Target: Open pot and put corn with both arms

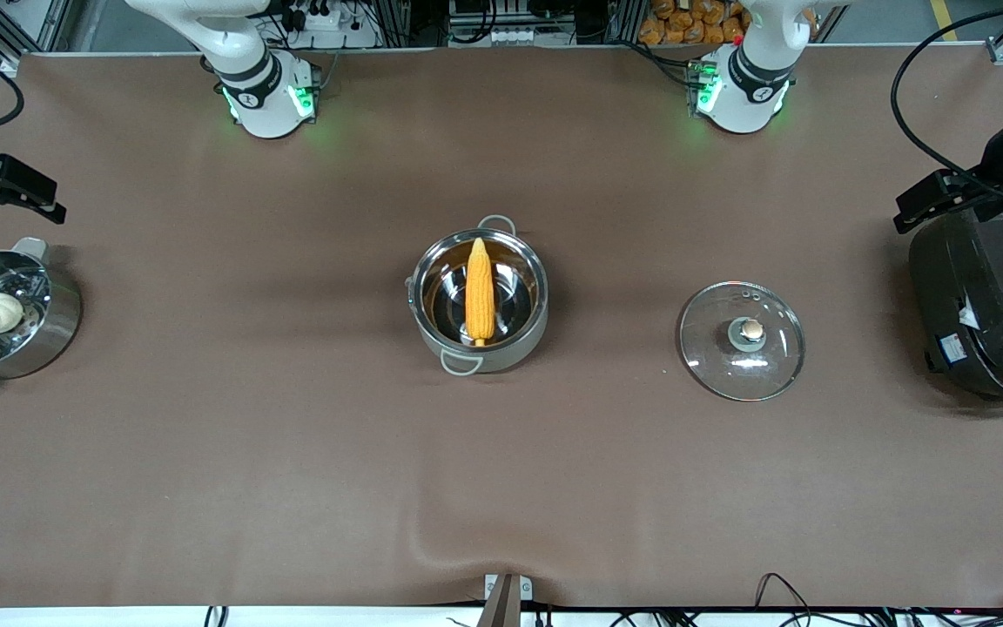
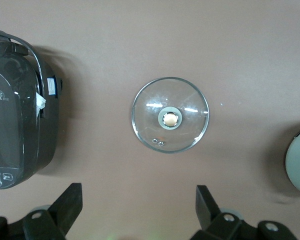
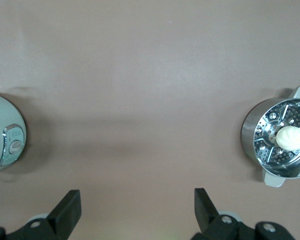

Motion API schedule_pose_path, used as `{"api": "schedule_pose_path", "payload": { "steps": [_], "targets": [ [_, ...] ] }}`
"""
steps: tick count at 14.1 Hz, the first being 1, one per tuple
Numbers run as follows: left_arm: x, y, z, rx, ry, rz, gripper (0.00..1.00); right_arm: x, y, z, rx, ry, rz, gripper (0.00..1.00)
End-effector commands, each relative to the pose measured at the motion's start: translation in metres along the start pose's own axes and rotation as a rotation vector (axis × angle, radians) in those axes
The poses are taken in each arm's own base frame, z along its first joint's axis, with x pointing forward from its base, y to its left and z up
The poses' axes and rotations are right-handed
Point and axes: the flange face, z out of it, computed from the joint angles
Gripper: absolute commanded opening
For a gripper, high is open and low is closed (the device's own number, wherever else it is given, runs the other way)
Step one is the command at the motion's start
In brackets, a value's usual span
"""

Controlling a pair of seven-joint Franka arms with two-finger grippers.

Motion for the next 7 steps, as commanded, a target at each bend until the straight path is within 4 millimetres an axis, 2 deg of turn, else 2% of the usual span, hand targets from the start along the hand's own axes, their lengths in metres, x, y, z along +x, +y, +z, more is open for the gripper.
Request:
{"api": "schedule_pose_path", "payload": {
  "steps": [1, 7],
  "targets": [
    [0.0005, -0.0036, -0.0036, -0.031, -0.008, 0.038, 1.0, -0.0105, -0.0106, -0.0045, -0.006, 0.008, 0.031, 1.0],
    [-0.0007, -0.0029, -0.0024, -0.06, -0.027, 0.062, 1.0, -0.0095, -0.0126, -0.0037, 0.018, 0.006, 0.03, 1.0]
  ]
}}
